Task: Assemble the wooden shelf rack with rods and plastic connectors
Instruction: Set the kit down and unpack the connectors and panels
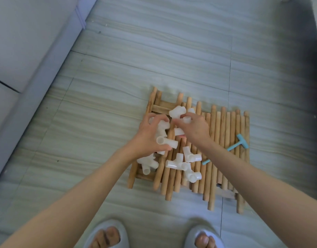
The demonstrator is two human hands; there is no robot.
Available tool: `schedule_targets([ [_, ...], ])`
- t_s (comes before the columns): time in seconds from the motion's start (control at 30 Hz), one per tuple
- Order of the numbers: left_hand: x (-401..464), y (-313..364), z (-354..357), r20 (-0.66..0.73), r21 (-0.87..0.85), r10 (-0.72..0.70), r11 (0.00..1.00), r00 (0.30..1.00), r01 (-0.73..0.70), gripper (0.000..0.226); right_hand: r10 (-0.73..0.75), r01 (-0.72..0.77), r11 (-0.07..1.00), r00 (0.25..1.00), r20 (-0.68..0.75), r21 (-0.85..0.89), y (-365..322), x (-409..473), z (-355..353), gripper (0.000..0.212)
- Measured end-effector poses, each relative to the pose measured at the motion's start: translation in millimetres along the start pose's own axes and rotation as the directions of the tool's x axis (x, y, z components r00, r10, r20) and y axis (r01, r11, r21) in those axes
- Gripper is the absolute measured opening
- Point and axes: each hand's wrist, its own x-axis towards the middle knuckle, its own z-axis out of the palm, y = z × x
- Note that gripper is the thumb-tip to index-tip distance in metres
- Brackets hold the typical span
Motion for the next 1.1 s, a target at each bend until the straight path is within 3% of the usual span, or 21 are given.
schedule_targets([
  [0.1, -5, 4, -19, -0.081, -0.147, -0.032, 0.989, 0.996, 0.02, 0.073, -0.014, 0.001, 0.991, 0.995, 0.099, 0.13, -23, -2, 9, 0.025],
  [0.23, -25, -17, -45, -0.169, -0.277, -0.115, 0.959, 0.979, 0.065, 0.07, 0.072, -0.134, 0.953, 0.971, 0.228, 0.271, -50, -2, 40, 0.026],
  [0.37, -53, -58, -72, -0.243, -0.379, -0.232, 0.916, 0.942, 0.128, 0.066, 0.09, -0.202, 0.943, 0.92, 0.381, 0.264, -75, -4, 97, 0.033],
  [0.5, -76, -111, -90, -0.367, -0.471, -0.444, 0.846, 0.817, 0.249, 0.055, 0.182, -0.306, 0.924, 0.878, 0.442, 0.227, -90, -8, 161, 0.036],
  [0.63, -82, -141, -109, -0.477, -0.633, -0.585, 0.746, 0.656, 0.205, 0.049, 0.172, -0.373, 0.889, 0.812, 0.558, 0.268, -104, -12, 196, 0.037],
  [0.73, -77, -143, -125, -0.488, -0.648, -0.571, 0.744, 0.66, 0.164, 0.044, 0.106, -0.425, 0.844, 0.731, 0.674, 0.328, -117, -11, 191, 0.039],
  [0.83, -71, -133, -136, -0.493, -0.571, -0.528, 0.796, 0.691, 0.201, 0.041, 0.069, -0.35, 0.885, 0.75, 0.658, 0.307, -117, -9, 175, 0.044],
  [0.93, -80, -125, -133, -0.602, -0.345, -0.507, 0.862, 0.617, 0.372, 0.041, 0.042, -0.149, 0.976, 0.841, 0.539, 0.156, -104, -17, 162, 0.045],
  [1.0, -97, -126, -121, -0.596, -0.23, -0.563, 0.803, 0.573, 0.55, 0.055, -0.034, 0.084, 0.993, 0.865, 0.501, -0.078, -88, -28, 157, 0.046],
  [1.1, -123, -128, -96, -0.454, -0.353, -0.753, 0.643, 0.476, 0.68, 0.082, -0.03, 0.257, 0.911, 0.822, 0.569, -0.322, -61, -55, 159, 0.063],
])
